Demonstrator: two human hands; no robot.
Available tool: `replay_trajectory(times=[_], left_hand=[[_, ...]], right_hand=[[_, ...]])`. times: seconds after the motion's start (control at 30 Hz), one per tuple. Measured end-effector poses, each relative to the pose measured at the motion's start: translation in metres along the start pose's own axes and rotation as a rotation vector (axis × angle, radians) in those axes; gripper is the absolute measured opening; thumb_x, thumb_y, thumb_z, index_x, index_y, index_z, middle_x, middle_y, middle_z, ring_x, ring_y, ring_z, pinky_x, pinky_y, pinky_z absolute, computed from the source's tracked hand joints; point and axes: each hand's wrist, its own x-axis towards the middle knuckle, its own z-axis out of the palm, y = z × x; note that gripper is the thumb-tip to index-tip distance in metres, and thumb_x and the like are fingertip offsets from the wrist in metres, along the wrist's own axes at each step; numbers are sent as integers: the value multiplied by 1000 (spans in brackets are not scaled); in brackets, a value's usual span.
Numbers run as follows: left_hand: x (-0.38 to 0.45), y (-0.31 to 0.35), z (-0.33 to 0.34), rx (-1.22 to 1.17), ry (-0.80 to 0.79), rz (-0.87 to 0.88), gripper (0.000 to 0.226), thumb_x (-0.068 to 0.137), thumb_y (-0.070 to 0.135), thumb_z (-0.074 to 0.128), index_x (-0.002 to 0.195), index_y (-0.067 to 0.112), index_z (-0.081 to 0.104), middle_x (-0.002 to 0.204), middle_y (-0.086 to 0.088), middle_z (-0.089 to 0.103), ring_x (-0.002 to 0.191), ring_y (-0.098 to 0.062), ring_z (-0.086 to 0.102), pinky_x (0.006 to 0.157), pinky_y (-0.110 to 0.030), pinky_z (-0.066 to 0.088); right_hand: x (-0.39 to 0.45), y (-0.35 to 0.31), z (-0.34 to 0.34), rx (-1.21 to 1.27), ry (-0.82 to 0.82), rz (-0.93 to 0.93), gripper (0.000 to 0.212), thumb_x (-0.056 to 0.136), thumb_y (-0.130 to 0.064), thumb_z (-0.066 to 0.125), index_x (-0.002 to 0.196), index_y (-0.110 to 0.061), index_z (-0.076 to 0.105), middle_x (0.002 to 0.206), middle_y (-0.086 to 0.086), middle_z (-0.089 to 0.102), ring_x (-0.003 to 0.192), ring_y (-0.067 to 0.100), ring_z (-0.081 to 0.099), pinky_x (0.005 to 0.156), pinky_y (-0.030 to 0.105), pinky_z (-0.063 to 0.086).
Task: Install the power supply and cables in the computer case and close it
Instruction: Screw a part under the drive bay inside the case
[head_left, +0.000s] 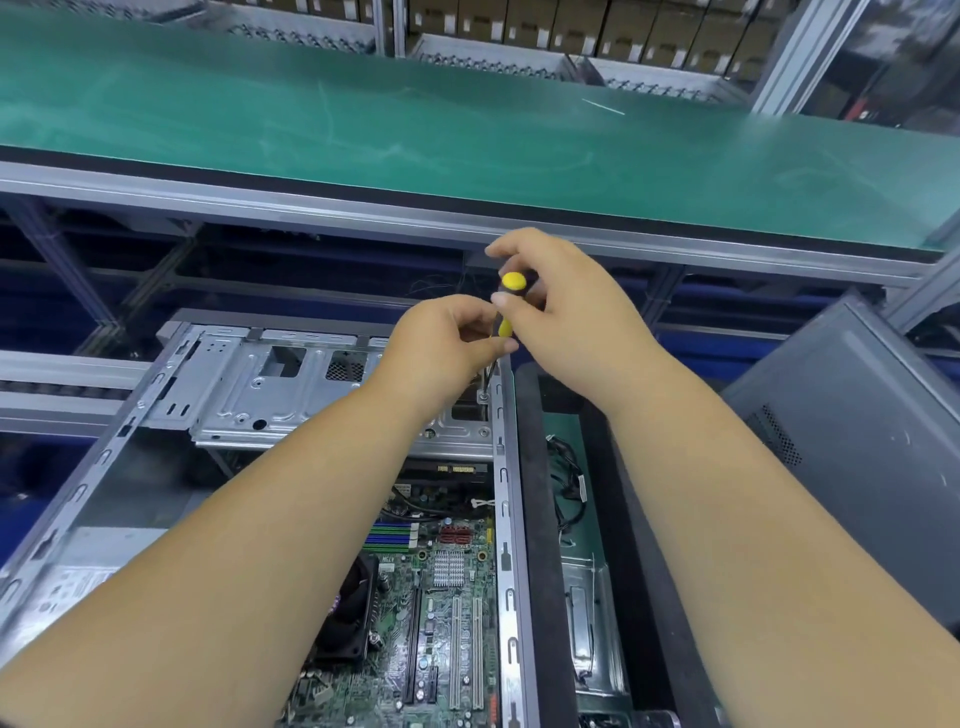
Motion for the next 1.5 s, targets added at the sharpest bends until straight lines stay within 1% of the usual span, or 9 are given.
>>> replay_trajectory(times=[0.13,0.37,0.47,0.6,0.77,0.93,1.07,1.23,1.5], left_hand=[[-1,0,0,-27,-25,-1,16,84,18,74,97,27,72,89,10,72,85,-4,66,79,-29,55],[-5,9,4,-48,63,-17,23,71,16,79,89,25,67,88,-7,69,83,-25,64,72,-33,56],[-5,7,1,-7,48,-10,17,79,13,74,95,15,70,86,-2,72,83,-18,67,72,-28,55],[-5,4,-3,55,-17,22,12,87,17,69,98,22,70,86,5,71,83,-10,65,72,-26,53],[-5,3,-4,25,-18,19,19,80,24,74,94,33,65,83,12,67,78,1,61,63,-11,45],[-6,2,4,-14,87,-31,24,72,22,78,92,16,68,85,-2,67,76,-17,60,62,-16,50],[-4,1,3,22,68,-19,15,80,22,76,93,17,71,85,3,70,80,-11,65,69,-18,53],[-4,-1,0,12,-11,-7,14,86,18,72,97,26,71,90,11,71,84,-2,65,78,-22,53],[-8,8,10,-10,97,-16,22,70,21,75,87,16,63,83,-5,64,76,-18,57,63,-25,44]], right_hand=[[4,1,-4,-130,5,-48,16,93,-24,62,108,-27,64,103,-9,59,89,11,52,81,32,48],[5,-2,12,-350,167,62,41,89,-59,55,79,-22,39,65,-8,40,63,17,43,48,28,23],[0,-1,14,-184,171,61,33,92,-58,50,89,-25,50,79,-9,53,67,11,48,53,28,35],[-6,0,5,-12,1,-9,33,93,-25,58,125,-36,53,116,-13,57,84,9,52,76,29,47],[-4,-1,5,-138,70,-29,15,90,-34,65,101,-29,56,95,-11,57,80,12,52,67,28,42],[0,-3,10,-311,147,73,40,84,-56,64,83,-23,42,68,-8,45,65,17,47,49,30,31],[0,-2,7,-190,128,96,35,87,-59,57,97,-25,53,85,-8,55,76,15,52,60,32,43],[-3,-2,-3,-116,-58,-25,31,95,-17,56,122,-32,60,115,-7,59,95,14,56,85,34,49],[1,-6,5,-263,59,-4,26,88,-45,65,87,-23,52,85,-4,54,78,19,51,57,28,32]])
